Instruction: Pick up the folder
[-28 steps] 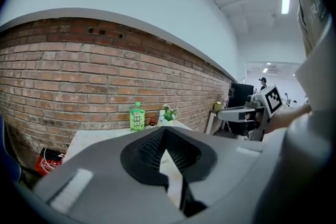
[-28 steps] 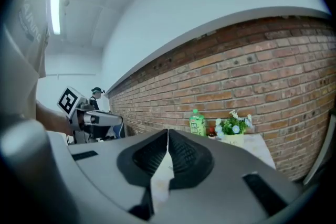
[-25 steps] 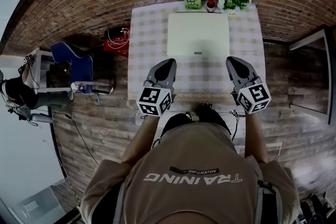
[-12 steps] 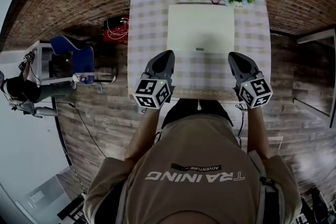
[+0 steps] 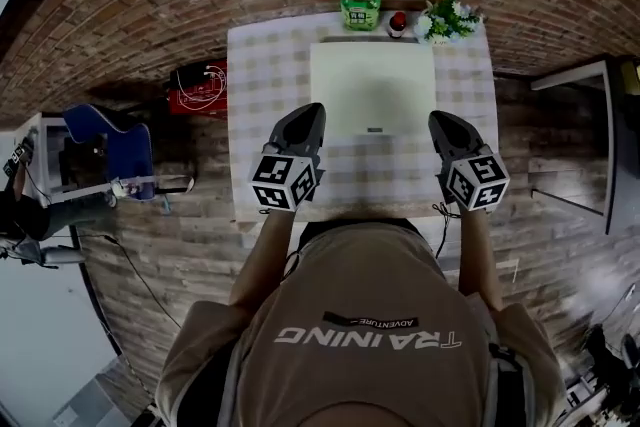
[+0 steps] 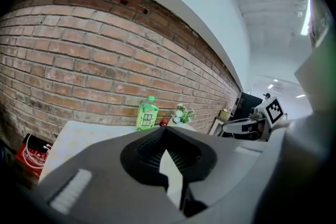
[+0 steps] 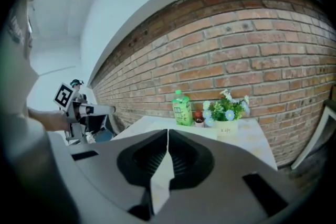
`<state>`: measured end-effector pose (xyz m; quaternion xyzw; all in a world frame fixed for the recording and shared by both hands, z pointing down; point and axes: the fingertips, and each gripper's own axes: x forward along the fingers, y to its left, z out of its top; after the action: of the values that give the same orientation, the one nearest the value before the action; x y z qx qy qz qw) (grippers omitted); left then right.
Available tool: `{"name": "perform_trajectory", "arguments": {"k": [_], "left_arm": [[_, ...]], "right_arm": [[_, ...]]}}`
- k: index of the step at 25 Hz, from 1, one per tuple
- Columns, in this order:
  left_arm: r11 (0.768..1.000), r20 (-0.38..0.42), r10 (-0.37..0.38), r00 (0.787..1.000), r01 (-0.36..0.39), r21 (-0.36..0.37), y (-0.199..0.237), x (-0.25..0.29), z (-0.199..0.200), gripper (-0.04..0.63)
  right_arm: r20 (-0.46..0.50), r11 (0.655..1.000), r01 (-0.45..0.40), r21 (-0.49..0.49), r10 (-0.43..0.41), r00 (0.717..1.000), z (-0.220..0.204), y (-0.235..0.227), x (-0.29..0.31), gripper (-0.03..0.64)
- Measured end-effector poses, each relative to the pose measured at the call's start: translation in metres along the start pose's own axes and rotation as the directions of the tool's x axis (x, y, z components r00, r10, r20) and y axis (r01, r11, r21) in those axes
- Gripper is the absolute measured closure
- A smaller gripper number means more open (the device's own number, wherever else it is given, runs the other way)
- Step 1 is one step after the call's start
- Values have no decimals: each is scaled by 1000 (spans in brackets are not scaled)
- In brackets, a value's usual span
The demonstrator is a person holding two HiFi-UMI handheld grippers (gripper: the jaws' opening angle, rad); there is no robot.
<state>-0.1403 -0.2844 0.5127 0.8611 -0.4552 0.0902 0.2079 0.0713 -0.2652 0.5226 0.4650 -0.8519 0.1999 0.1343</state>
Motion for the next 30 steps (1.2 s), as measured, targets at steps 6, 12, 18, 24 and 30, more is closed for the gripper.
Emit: {"name": "perform_trajectory", "arguments": {"k": [6, 12, 18, 24, 30], "left_arm": [[996, -15, -88, 996, 87, -20, 25, 35, -8, 589], [993, -48, -115, 992, 113, -30, 31, 66, -17, 589], [998, -126, -58, 990, 53, -41, 48, 78, -33, 589], [984, -302, -69, 951, 15, -176, 87, 92, -76, 336], [957, -407, -119, 906, -4, -289, 105, 104, -103, 305]], "right_arm": [[-28, 996, 94, 8, -94, 995, 21, -14, 31, 606], [-89, 989, 144, 39, -140, 986, 2, -51, 52, 606], [-249, 989, 137, -52, -146, 958, -39, -82, 71, 605], [-368, 988, 88, 123, -37, 929, -82, -108, 92, 392], [-397, 969, 76, 236, 25, 918, -95, -127, 100, 379]]}}
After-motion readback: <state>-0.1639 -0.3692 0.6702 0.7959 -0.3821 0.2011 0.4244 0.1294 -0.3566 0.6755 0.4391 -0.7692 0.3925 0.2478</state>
